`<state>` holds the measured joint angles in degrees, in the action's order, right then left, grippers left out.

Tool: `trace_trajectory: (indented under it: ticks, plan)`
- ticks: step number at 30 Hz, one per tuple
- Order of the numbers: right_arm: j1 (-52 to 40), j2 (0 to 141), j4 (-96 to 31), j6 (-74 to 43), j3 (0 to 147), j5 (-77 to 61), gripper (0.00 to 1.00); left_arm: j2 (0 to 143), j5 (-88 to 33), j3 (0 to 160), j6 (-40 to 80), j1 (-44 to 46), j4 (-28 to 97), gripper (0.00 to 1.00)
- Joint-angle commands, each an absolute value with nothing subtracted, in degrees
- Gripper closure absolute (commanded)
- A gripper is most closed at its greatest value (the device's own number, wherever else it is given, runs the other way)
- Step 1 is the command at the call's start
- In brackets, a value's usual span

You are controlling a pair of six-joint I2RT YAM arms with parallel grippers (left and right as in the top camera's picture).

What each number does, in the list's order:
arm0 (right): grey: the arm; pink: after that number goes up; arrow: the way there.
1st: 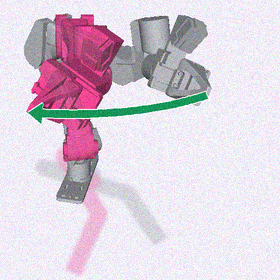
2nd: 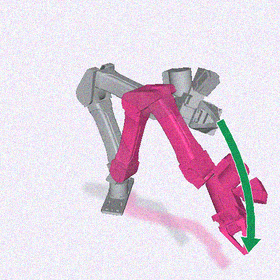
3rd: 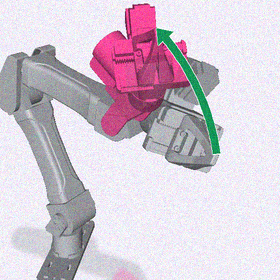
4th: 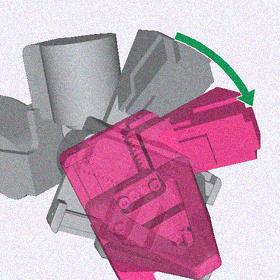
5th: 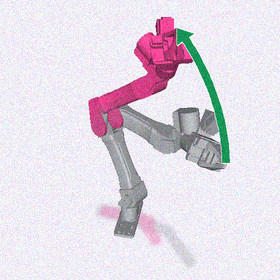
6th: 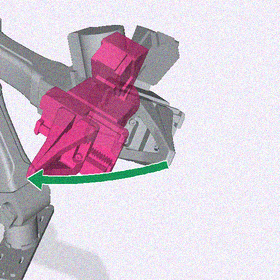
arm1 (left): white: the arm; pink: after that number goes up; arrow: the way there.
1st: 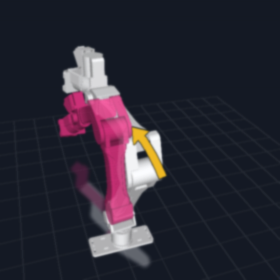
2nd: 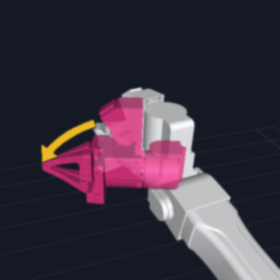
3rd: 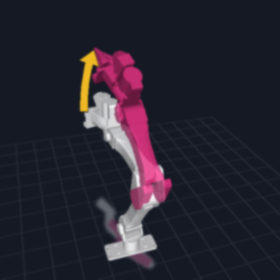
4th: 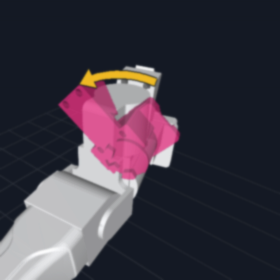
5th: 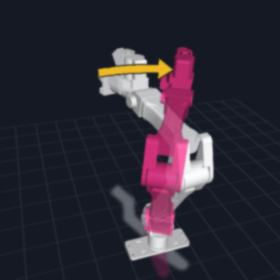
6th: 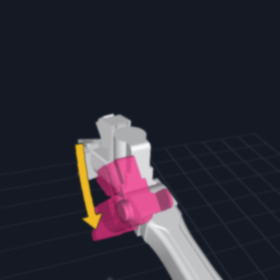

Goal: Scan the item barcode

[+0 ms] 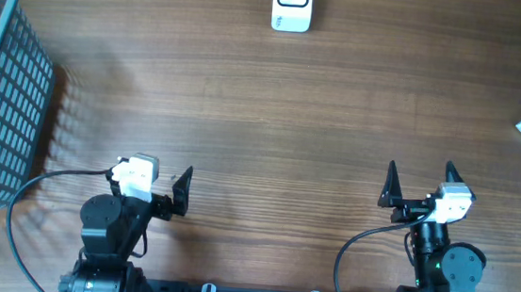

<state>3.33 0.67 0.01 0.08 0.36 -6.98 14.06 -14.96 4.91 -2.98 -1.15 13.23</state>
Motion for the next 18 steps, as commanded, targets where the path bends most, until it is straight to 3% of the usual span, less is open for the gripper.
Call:
trace_trajectory:
  ticks: [1, 8, 18]
  plan:
    - [3.73, 0.21, 0.25, -0.4, 0.32, -6.0, 0.0, 12.34, -14.04, 4.49, -4.05, -1.87, 10.52, 0.0]
    - [3.73, 0.21, 0.25, -0.4, 0.32, -6.0, 0.0, 6.79, -1.91, 3.7, 4.56, -2.17, 6.2, 0.0]
    - [3.73, 0.21, 0.25, -0.38, 0.32, -6.0, 0.0, 0.16, -1.8, 0.32, 6.59, -3.4, 4.36, 0.0]
